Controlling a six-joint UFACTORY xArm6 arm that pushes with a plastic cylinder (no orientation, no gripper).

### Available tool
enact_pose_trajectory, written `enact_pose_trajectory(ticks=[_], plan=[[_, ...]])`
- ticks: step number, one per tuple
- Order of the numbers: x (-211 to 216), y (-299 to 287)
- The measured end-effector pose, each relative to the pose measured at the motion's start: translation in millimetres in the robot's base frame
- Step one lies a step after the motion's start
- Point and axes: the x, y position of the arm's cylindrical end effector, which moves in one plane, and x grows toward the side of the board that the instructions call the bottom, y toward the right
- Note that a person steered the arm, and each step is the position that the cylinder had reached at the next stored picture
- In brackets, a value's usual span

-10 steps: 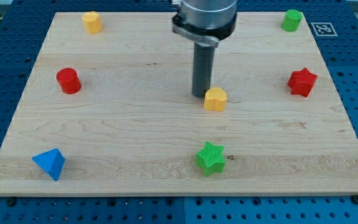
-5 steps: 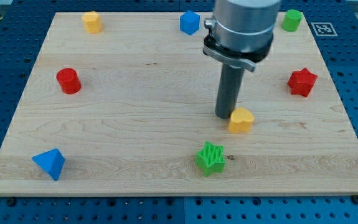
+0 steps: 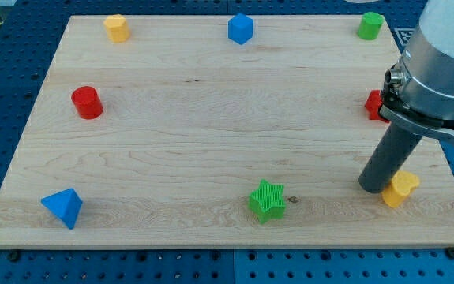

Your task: Slide the yellow heart towards the bottom right

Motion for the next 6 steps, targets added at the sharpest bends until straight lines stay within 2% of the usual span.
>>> enact_pose_trajectory(ticks=[3, 4, 6], plan=[[1.3, 36.9], [0.5, 18.8], [-74.3, -83.4]])
